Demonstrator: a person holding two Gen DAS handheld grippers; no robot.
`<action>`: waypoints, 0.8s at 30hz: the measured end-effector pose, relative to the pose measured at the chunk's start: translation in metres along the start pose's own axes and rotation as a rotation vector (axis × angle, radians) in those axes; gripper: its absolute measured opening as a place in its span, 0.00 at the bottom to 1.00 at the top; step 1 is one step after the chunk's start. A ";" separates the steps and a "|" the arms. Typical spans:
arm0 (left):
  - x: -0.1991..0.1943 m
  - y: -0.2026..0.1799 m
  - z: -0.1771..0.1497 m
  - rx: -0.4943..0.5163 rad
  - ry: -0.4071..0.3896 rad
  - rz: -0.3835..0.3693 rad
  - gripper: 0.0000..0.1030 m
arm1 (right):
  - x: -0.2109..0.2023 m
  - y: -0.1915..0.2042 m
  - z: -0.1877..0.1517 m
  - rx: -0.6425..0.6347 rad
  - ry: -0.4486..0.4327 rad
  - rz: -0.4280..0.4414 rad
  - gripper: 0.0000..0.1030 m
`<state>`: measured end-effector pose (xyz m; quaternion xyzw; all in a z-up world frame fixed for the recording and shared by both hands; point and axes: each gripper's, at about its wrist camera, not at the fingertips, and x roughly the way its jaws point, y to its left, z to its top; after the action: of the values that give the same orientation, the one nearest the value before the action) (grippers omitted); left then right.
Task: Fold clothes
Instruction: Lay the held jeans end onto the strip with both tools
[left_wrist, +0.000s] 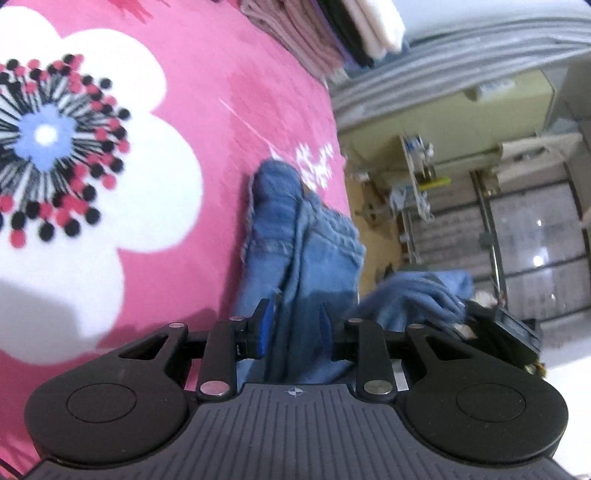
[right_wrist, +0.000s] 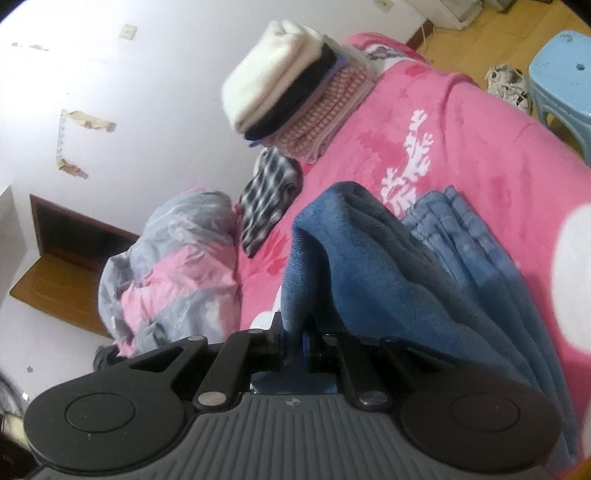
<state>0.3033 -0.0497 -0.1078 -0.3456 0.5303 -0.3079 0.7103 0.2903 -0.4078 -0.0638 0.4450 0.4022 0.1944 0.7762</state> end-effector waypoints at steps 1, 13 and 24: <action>-0.006 0.005 0.004 -0.003 -0.010 -0.003 0.27 | 0.007 -0.003 0.003 0.008 0.007 -0.007 0.09; -0.006 0.000 0.022 0.061 -0.069 -0.018 0.29 | 0.041 -0.025 0.020 0.078 -0.005 0.002 0.08; 0.004 -0.028 0.022 0.197 -0.096 0.028 0.54 | 0.063 -0.066 0.028 0.285 -0.008 0.092 0.26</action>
<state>0.3232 -0.0656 -0.0828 -0.2807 0.4677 -0.3317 0.7697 0.3467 -0.4164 -0.1398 0.5694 0.4018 0.1691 0.6970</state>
